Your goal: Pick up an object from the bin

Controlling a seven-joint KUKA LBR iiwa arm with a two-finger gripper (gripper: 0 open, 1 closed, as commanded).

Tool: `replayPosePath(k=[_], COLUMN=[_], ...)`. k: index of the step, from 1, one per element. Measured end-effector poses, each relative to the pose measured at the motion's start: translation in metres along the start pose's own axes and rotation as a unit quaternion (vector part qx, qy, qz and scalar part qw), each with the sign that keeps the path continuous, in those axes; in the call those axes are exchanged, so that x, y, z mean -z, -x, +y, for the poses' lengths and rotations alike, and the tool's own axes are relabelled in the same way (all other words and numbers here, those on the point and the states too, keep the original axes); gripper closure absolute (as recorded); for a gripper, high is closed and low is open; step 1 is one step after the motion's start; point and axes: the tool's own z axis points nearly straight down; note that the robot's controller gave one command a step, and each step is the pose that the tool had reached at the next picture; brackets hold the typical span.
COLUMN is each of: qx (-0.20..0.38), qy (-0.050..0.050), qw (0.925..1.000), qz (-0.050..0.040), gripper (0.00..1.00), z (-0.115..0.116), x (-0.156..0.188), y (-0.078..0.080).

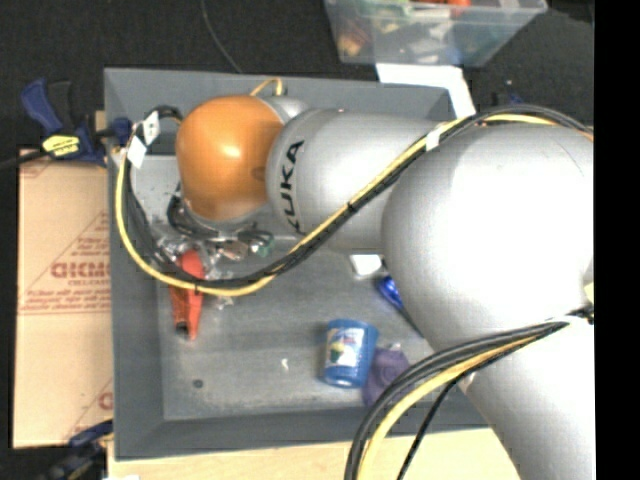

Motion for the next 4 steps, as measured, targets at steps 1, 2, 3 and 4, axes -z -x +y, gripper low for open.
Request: replayPosePath(k=[1,2,3,4], qx=[0.223,0.222,0.221,0.221], qy=[0.002,0.002,0.002,0.002], qw=[0.9749,0.975,0.9752,0.9753], qz=[-0.0034,-0.0034,-0.0043,-0.0046], gripper=[1.0,1.0,1.0,1.0], z=[0.015,0.015,0.015,0.014], x=[0.0,0.0,0.008,0.02], y=[-0.003,-0.003,-0.003,-0.003])
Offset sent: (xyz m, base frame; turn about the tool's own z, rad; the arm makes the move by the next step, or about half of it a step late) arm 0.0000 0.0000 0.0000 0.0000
